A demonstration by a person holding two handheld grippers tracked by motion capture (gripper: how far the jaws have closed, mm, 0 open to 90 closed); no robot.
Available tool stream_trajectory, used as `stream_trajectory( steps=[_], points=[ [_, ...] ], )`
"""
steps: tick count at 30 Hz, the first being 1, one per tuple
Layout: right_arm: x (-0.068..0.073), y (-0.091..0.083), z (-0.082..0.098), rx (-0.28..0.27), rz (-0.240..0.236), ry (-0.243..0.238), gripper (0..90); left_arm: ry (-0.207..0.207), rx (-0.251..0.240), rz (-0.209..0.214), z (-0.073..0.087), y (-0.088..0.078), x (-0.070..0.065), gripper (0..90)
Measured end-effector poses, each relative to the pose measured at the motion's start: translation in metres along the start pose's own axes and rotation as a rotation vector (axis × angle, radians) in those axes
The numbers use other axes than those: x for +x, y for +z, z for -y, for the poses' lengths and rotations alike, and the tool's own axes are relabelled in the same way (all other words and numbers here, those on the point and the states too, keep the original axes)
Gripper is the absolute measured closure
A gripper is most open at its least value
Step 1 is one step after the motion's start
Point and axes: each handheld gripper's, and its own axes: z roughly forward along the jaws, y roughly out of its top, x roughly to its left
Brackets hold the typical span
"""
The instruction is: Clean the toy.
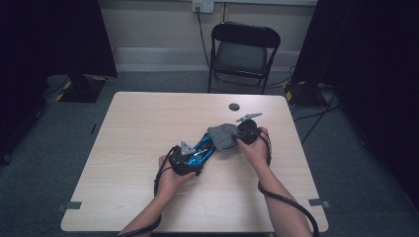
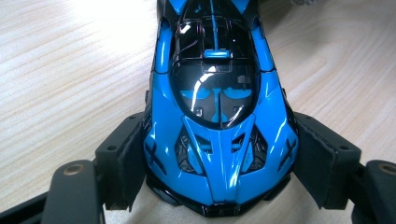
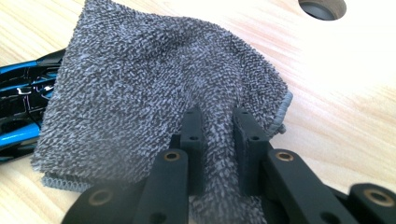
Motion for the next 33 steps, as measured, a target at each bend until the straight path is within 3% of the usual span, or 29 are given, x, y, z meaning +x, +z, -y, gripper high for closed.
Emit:
stream_trajectory(
  steps=[8,24,26,33],
  points=[
    [-0.009,-0.012,0.007,-0.015,0.016,0.003,76.4,0.0,0.0,0.0,0.0,0.0,0.0,25.6],
    [-0.036,-0.034,0.041,-0.03,0.015,0.034,76.4,0.011,0.004,-0.003,0.0,0.0,-0.001,23.5],
    [-0.037,-0.035,0.044,-0.034,0.009,0.039,76.3,0.028,0.006,-0.003,0.0,0.0,-0.002,21.0],
    [-0.036,-0.039,0.045,-0.043,-0.001,0.03,76.4,0.013,-0.004,0.016,-0.001,-0.005,0.001,19.5]
  ],
)
